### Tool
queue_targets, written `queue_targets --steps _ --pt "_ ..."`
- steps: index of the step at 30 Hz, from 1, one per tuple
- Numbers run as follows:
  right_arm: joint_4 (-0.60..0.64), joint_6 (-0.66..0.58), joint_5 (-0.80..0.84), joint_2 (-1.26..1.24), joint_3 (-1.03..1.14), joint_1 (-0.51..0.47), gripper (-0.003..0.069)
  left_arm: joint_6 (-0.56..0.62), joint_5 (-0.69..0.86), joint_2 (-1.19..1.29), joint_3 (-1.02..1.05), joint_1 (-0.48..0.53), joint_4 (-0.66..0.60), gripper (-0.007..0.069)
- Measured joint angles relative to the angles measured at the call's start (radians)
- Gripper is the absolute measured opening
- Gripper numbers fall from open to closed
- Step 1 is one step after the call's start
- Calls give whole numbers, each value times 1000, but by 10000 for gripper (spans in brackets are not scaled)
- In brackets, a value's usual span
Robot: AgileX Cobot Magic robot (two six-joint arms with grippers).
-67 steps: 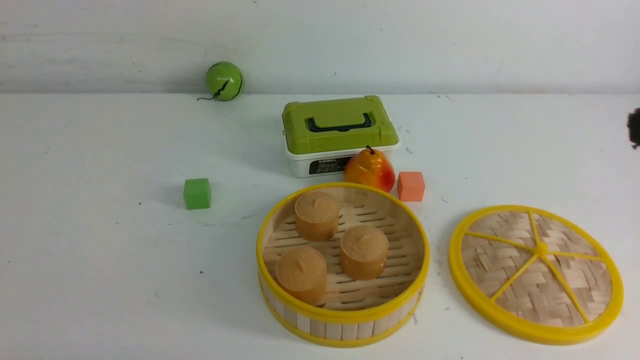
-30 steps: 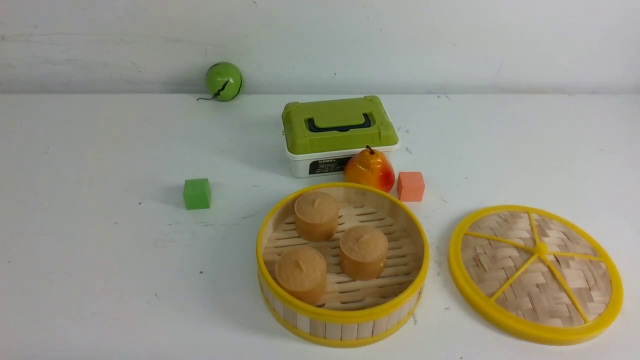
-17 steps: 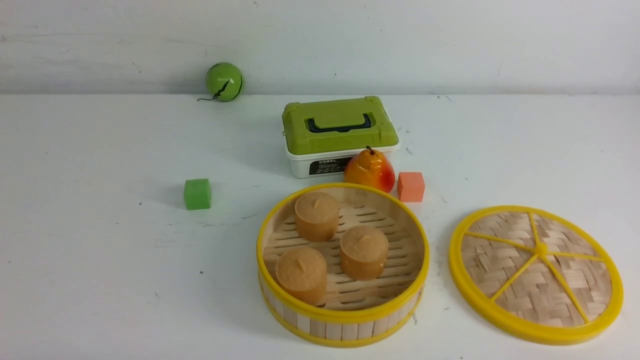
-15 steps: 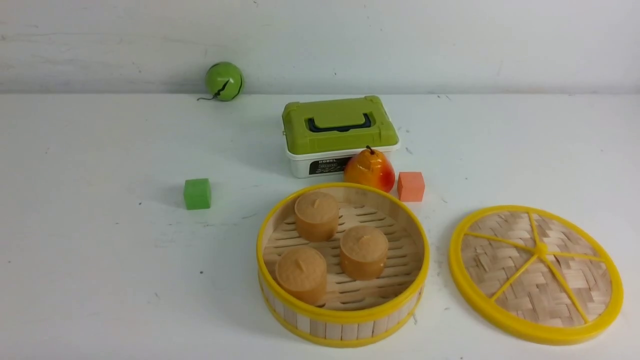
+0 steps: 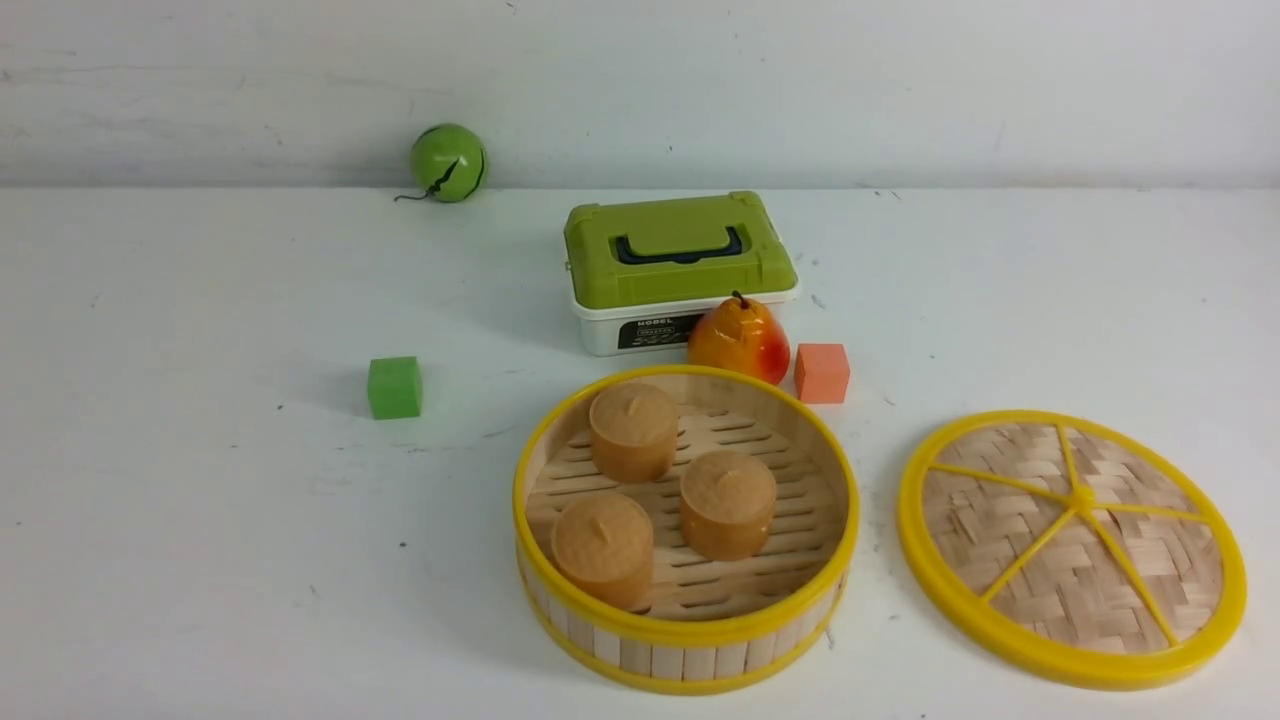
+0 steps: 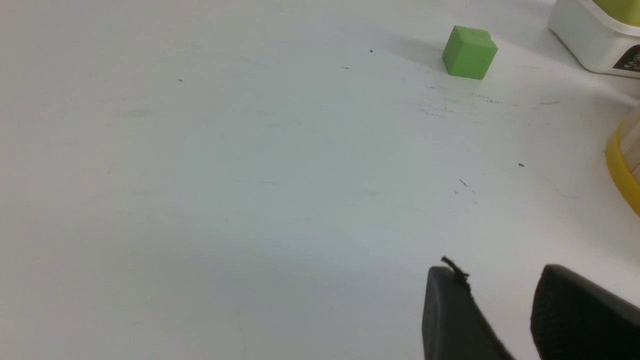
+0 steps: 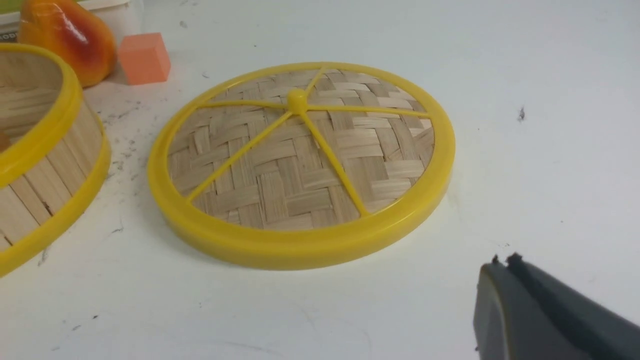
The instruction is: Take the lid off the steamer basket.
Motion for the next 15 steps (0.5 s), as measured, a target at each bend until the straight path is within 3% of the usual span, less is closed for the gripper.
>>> queue_targets --steps 15 --pt "0 -1 0 0 0 0 -8 0 0 0 0 0 0 240"
